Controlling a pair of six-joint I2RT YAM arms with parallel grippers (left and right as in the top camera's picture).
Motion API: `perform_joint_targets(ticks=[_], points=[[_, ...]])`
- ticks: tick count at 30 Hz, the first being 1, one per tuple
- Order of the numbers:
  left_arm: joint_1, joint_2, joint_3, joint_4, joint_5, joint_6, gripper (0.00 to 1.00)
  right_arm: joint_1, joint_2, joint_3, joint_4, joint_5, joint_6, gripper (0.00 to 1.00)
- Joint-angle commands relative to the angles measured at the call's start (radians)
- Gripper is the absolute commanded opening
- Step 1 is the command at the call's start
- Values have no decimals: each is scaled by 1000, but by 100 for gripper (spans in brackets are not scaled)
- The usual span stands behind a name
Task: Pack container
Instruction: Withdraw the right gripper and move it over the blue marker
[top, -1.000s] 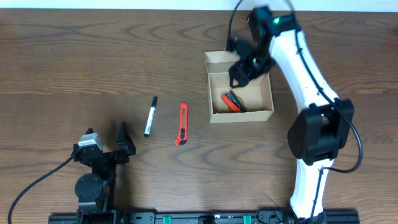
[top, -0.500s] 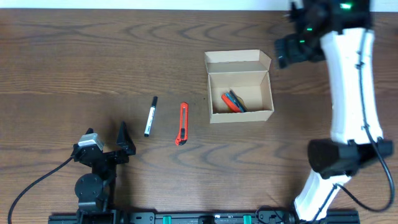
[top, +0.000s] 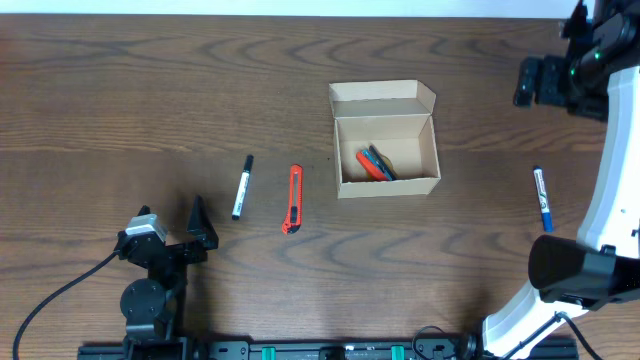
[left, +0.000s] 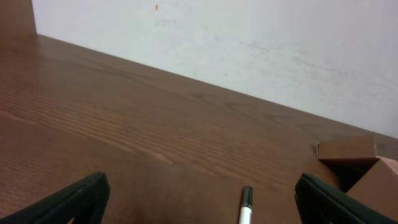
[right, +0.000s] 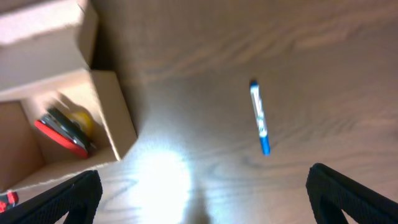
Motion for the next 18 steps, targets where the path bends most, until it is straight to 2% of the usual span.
perform_joint_targets(ticks=[1,10,16,17,18], points=[[1,-6,-19,-41,-26,22,95,-40,2,-115,-3,-28,14,99],[1,-6,-19,-41,-26,22,95,-95,2,-430,156,41,-23,98],[1,-6,-19,-41,-26,22,95,-124,2,-449,208,56,-121,94],[1,-6,-19,-41,-26,22,95,-132,3,-449,215,93,-122,99],[1,-6,-19,-41,-26,22,95,-137,3,-449,219,132,-121,99]])
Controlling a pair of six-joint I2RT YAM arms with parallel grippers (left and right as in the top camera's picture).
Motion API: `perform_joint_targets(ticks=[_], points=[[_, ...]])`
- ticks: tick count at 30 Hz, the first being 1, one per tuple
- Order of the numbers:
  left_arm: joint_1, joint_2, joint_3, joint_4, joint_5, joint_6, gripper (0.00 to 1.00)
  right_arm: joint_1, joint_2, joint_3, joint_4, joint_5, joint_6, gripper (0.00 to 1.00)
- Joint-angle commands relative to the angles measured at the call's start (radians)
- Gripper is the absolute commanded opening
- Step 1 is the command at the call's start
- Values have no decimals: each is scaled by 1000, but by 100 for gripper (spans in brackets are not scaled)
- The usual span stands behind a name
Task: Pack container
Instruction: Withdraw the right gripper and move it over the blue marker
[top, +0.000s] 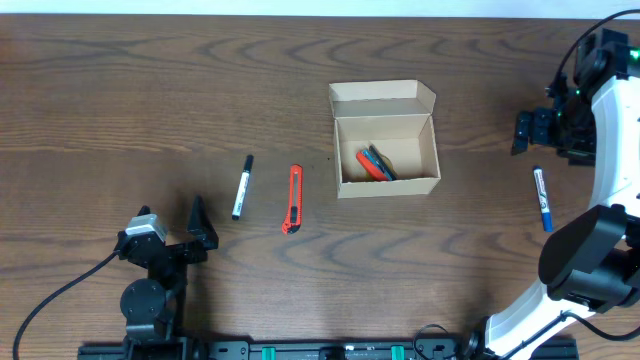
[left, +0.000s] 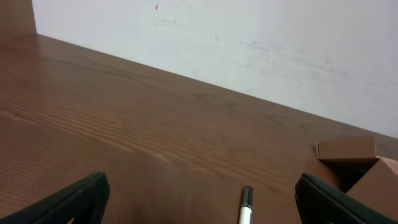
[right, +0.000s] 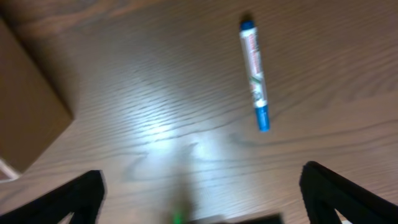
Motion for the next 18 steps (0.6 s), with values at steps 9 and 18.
perform_joint_targets(ticks=[9,18], points=[[2,-6,-19,-41,-26,22,95,-134,-6,-6,53,31,-89,99],[1,-6,-19,-41,-26,22,95,-171,-6,-41,103,-252,-380,99]])
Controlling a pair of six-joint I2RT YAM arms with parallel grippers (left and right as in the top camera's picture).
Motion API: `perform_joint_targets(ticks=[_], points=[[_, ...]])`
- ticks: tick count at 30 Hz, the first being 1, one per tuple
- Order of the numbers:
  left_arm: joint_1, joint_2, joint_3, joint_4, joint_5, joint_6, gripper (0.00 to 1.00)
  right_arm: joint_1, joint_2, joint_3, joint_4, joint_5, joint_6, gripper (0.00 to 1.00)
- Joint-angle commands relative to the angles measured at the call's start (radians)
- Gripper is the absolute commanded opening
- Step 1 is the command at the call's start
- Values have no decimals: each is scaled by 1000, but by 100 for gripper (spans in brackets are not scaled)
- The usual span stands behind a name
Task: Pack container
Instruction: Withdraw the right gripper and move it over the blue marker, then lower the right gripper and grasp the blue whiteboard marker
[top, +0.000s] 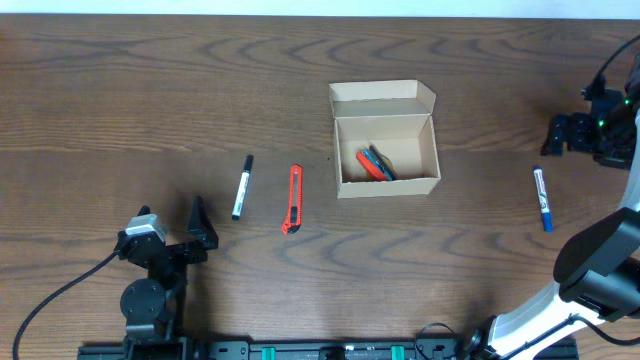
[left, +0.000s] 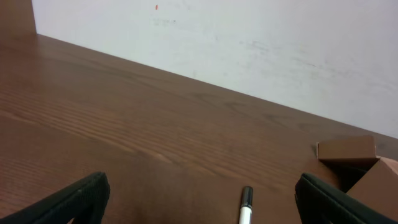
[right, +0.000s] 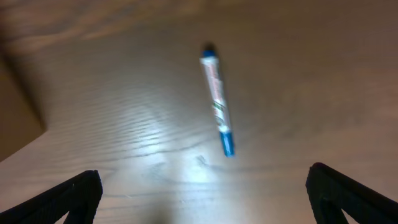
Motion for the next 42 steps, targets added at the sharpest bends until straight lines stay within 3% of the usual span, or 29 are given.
perform_joint_targets(ticks=[1,6,10,12,17,23,25,26,27,30,42], points=[[1,-6,-19,-41,-26,22,95,-2,-6,-50,24,-122,-142,99],[1,-6,-19,-41,-26,22,95,-2,-6,-192,110,-21,-156,99],[1,-6,-19,-41,-26,22,95,-3,-6,-280,192,43,-157,89],[1,-6,-19,-41,-26,22,95,-4,-6,-299,238,89,-157,99],[1,-6,-19,-41,-26,22,95,-5,-6,-302,284,174,-177,99],[2,-6,-19,-41,-26,22,95,-24,-5,-314,332,129,-225,98],[1,-6,-19,-41,-26,22,95,-33,-4,-332,346,89,-249,82],[1,-6,-19,-41,-26,22,95,-37,-4,-346,354,82,-250,70],[1,-6,-19,-41,-26,22,95,-40,-4,-364,366,76,-250,68],[1,-6,-19,-41,-26,22,95,-42,-4,-426,404,68,-250,99],[2,-6,-19,-41,-26,22,95,-42,-4,-576,528,67,-249,99]])
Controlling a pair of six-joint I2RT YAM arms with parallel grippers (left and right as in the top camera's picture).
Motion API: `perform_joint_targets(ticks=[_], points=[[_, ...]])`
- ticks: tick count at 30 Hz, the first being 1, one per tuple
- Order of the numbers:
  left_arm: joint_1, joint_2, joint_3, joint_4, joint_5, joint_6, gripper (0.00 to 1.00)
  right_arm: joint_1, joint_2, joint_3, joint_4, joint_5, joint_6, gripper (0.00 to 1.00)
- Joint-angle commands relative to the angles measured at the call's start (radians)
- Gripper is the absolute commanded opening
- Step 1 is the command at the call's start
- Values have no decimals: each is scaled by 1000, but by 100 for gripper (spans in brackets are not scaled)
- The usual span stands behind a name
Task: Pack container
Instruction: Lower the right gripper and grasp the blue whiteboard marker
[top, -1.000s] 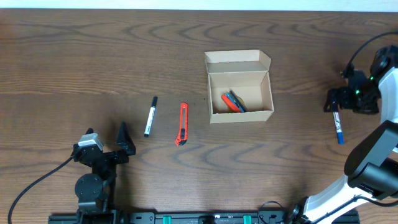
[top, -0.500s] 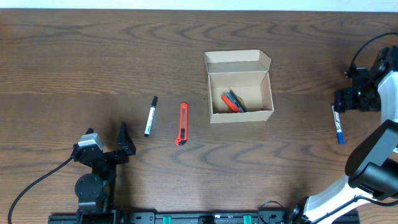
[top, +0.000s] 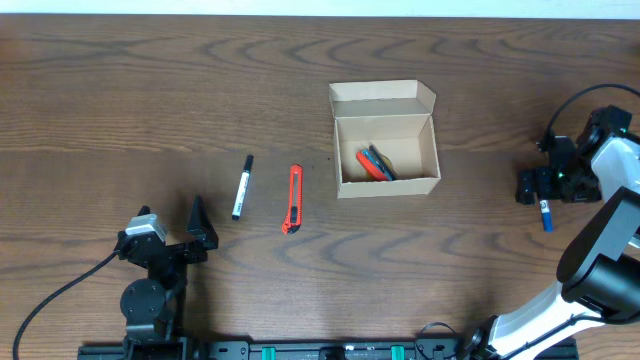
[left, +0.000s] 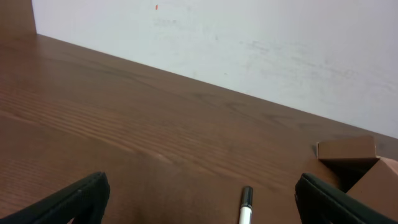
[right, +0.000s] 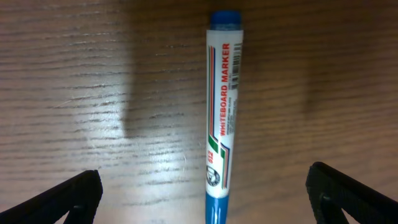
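Note:
A blue whiteboard marker (right: 221, 124) lies on the table at the right; overhead only its blue end (top: 546, 219) shows below my right gripper (top: 543, 186). That gripper (right: 205, 202) is open and low over the marker, a finger on each side, neither touching it. The open cardboard box (top: 386, 177) stands mid-table with red and blue items inside. A black-capped marker (top: 241, 187) and an orange utility knife (top: 293, 198) lie left of the box. My left gripper (top: 197, 222) rests open at the front left, the black-capped marker (left: 245, 208) ahead of it.
The box's back flap (top: 378, 92) stands open. The box corner (left: 354, 158) shows at the right of the left wrist view, with a white wall (left: 249, 43) beyond the table's far edge.
My right gripper has come down from above and beyond the blue marker to sit low over it, fingers straddling it. The left arm and the other objects have not moved.
My right gripper was high at the far right, near the box. It then stood closer to the blue marker, then farther right with the marker small in its view. Now it straddles the marker close to the table. The left arm stayed still throughout.

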Motion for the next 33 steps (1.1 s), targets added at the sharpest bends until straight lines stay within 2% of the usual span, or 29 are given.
perform_joint_targets(ticks=[1,14,19,22,33], points=[[1,-6,-19,-41,-26,22,95,-5,-5,-45,25,-11,-10,99],[2,-6,-19,-41,-26,22,95,-5,-5,-97,95,-15,-10,99],[2,-6,-19,-41,-26,22,95,-5,-5,-97,103,-16,-9,89],[1,-6,-19,-41,-26,22,95,-5,-5,-97,105,-34,-9,93],[1,-6,-19,-41,-26,22,95,-10,-5,-97,117,-54,-6,94]])
